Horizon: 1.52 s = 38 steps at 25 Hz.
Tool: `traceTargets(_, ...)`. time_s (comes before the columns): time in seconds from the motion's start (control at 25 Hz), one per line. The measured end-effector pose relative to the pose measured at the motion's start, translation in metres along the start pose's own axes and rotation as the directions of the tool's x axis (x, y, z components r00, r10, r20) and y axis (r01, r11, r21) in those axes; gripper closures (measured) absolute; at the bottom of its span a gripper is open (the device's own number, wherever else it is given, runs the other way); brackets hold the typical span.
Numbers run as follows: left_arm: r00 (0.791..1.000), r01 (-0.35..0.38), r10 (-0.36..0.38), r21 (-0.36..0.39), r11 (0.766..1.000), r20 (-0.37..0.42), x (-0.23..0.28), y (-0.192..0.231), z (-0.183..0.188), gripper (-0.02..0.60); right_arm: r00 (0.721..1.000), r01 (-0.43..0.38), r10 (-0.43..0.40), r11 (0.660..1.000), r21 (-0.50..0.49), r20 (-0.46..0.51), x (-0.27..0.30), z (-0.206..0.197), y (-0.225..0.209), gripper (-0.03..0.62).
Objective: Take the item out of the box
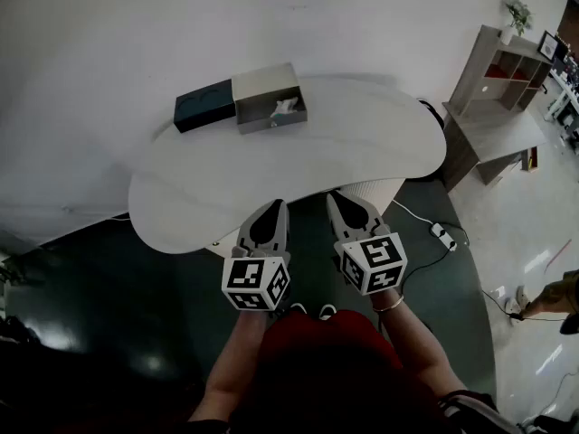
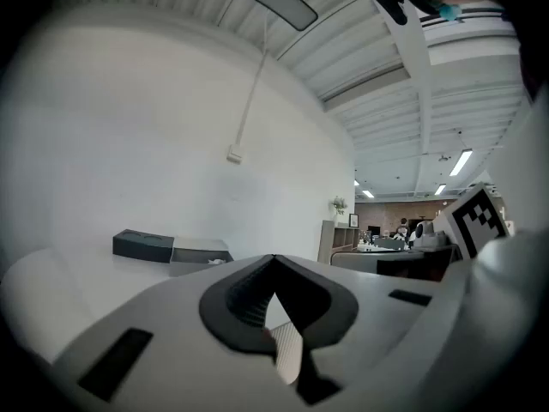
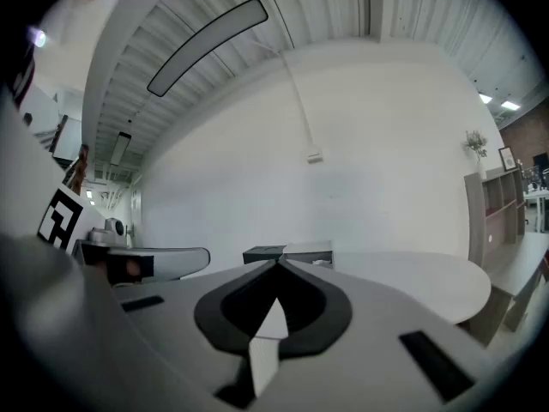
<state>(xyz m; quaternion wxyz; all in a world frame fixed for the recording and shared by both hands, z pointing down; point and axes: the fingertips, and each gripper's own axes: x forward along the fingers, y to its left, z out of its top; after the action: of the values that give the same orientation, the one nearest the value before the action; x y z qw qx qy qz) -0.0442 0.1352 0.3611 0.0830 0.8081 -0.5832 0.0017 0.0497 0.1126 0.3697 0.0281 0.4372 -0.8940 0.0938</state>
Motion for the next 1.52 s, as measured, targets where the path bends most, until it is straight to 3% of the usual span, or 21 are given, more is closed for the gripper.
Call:
traceTargets(0.4,1.0,-0.02,0.02,0.01,1.0,0.007,0.003,-0.008,0.0,0.56,0.999,-0.032,0.03,0.998,0.051,0.027,-0.005,-0.001,-0.012,0.579)
traceTargets(0.64,0.996,-0.082,0.082,0.014,0.996,0.036,0.001,-0.001,0.008,0.56,0.999,-0.039,0.037,0.996,0.075,0.025,-0.01,-0.004,-0.02,0.579)
traceTargets(0.96,0.994,-0.108,0.108,0.031,0.994,0.02,0.008,0.003,0.004,0.56,1.0,-0.03,0.028,0.995,0.099,0.013,-0.004,-0.008,-0.031,0.579)
traceTargets(1.52,0.994,-0.107,0.107,0.018,0.994,-0.007,0.074,0.047,0.0,0.56,1.0,-0.003,0.003,0.995,0.102,-0.003,0.055,-0.004,-0.063,0.579)
